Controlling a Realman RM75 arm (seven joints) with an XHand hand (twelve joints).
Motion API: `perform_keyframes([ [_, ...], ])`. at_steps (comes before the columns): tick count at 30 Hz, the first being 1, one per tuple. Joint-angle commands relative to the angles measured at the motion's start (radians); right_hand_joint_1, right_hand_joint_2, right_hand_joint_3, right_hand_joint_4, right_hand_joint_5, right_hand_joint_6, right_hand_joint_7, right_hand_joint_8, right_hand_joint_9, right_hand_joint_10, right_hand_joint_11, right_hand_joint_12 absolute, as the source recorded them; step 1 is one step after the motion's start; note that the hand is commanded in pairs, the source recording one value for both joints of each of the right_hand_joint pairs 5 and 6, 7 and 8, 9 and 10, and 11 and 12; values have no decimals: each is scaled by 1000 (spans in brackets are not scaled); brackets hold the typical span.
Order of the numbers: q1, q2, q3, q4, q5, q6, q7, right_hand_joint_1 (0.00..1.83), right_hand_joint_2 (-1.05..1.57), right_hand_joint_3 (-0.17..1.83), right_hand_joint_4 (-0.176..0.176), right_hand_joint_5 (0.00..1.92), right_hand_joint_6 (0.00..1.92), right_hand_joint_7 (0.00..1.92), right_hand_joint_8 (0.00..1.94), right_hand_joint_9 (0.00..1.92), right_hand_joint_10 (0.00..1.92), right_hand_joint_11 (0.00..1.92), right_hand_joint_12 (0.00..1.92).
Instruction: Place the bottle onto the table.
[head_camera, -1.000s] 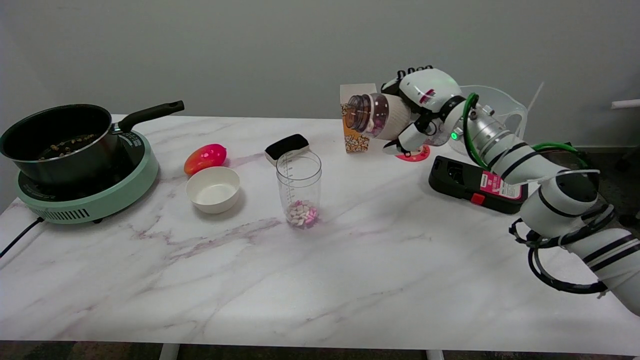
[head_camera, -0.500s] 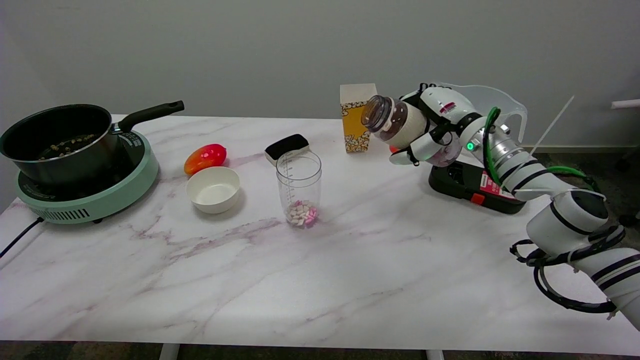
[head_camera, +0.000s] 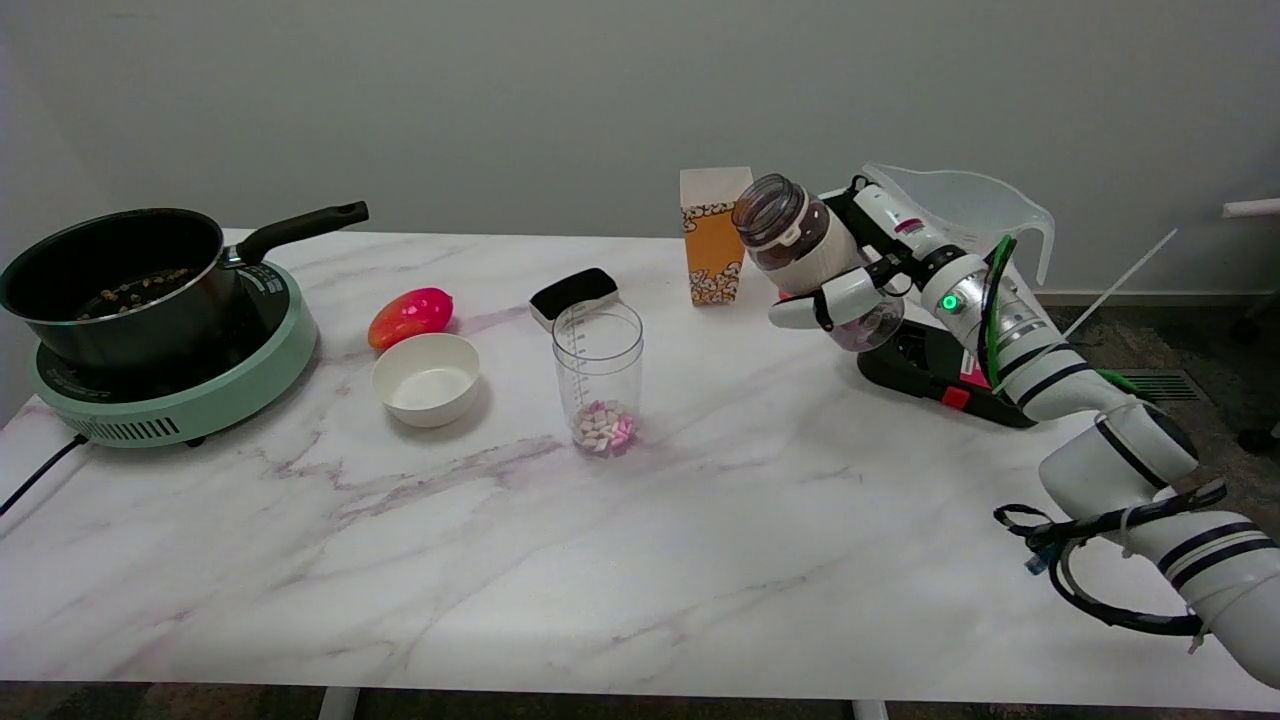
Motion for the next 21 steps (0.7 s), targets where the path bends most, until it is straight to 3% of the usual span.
perform_keyframes([
  [1,131,-85,-156,-374,623,376,-327,1227,1571,421,0,1920,1920,1709,1709,1570,1570,1307,1307],
  [7,190,-116,-253,-543,778,513,-353,1234,1569,419,0,1920,1920,1713,1713,1576,1576,1312,1312],
  [21,239,-247,-265,-798,827,671,-272,1238,1571,410,0,1920,1920,1717,1717,1581,1581,1316,1316],
])
